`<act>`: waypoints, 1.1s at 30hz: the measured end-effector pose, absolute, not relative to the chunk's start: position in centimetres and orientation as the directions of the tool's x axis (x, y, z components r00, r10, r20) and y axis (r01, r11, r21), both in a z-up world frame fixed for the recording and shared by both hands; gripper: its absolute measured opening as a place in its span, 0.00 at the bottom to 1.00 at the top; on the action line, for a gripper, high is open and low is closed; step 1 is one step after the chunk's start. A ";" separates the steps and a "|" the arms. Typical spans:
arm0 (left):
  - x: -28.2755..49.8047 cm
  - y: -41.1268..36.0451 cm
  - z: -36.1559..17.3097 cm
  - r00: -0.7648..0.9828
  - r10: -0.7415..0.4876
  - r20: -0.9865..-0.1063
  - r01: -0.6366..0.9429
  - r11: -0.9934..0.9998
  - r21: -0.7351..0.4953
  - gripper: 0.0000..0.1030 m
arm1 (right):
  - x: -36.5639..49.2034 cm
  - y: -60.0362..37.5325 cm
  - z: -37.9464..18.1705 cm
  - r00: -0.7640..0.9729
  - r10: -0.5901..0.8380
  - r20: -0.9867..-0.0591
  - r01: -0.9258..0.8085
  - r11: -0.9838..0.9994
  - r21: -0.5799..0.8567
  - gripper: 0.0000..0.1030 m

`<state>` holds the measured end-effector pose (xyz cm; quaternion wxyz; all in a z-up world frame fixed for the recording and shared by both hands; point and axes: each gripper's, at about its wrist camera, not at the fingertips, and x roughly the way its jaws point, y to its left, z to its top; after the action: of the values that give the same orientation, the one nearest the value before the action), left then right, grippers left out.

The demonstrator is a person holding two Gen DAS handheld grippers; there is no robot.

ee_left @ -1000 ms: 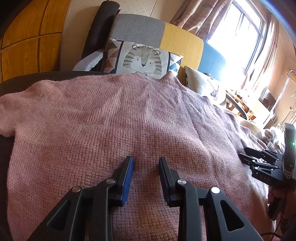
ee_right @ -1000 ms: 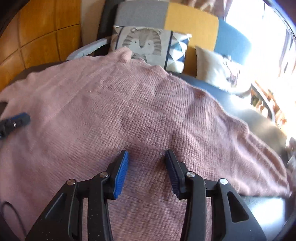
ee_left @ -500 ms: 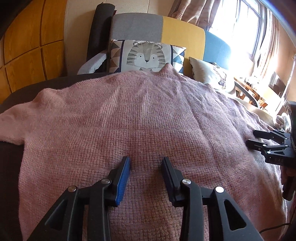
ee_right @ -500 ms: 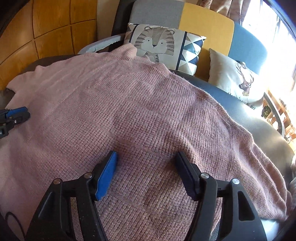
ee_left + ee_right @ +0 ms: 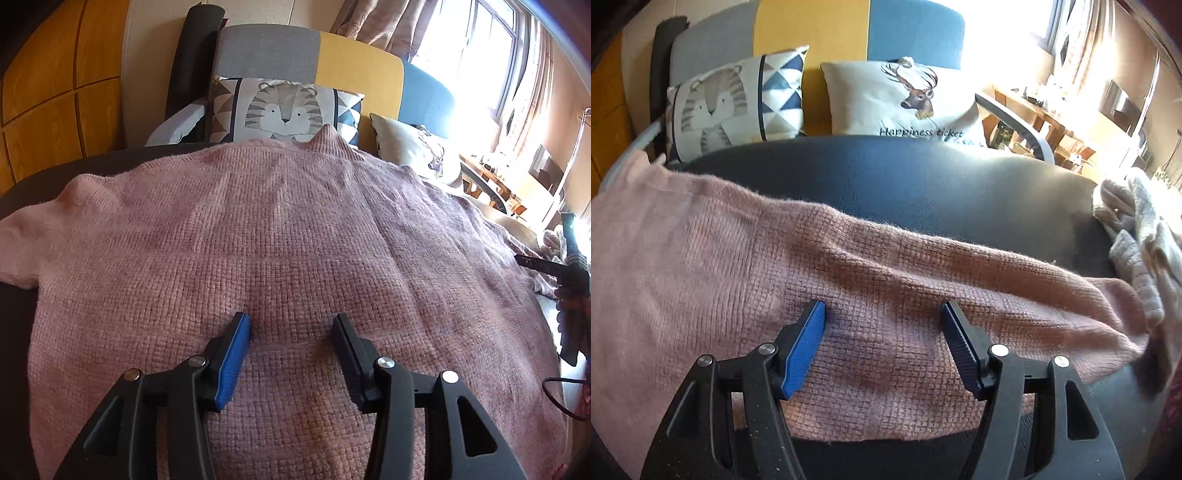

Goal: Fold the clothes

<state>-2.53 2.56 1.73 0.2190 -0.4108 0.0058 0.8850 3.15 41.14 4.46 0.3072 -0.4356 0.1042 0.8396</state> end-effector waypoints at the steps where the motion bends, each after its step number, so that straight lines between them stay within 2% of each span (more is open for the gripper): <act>1: -2.5 2.6 1.7 -0.567 0.381 -0.730 -0.388 -0.906 -0.172 0.46 | 3.1 42.0 4.4 -0.442 0.413 -0.797 -0.616 -0.785 -0.065 0.67; 6: -2.7 2.9 1.8 -0.578 0.365 -0.730 -0.333 -0.922 -0.198 0.50 | 2.1 44.7 4.2 -0.450 0.403 -0.797 -0.608 -0.792 -0.058 0.68; 11: -2.7 4.3 1.9 -0.579 0.342 -0.740 -0.348 -0.925 -0.155 0.58 | 1.3 47.4 4.0 -0.452 0.384 -0.805 -0.588 -0.807 -0.055 0.70; 16: -2.7 4.3 1.9 -0.564 0.362 -0.742 -0.372 -0.914 -0.163 0.66 | 1.3 47.1 4.7 -0.396 0.368 -0.841 -0.626 -0.779 -0.046 0.71; 18: -2.8 4.3 2.1 -0.552 0.370 -0.748 -0.380 -0.909 -0.170 0.67 | 1.8 44.8 6.5 -0.405 0.415 -0.815 -0.655 -0.754 -0.059 0.69; 26: -1.6 3.2 3.1 -0.539 0.320 -0.780 -0.439 -0.896 -0.064 0.67 | 1.6 31.3 5.1 -0.512 0.308 -0.802 -0.346 -0.928 -0.136 0.69; 33: 1.1 -0.8 2.7 -0.546 0.306 -0.780 -0.510 -0.860 0.020 0.67 | 1.6 19.8 3.8 -0.572 0.189 -0.798 -0.045 -0.979 -0.199 0.69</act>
<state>1.14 -0.85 2.73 0.2343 -0.4151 0.1231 0.8704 1.60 19.78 3.82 0.0662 -0.4578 -0.0781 0.8831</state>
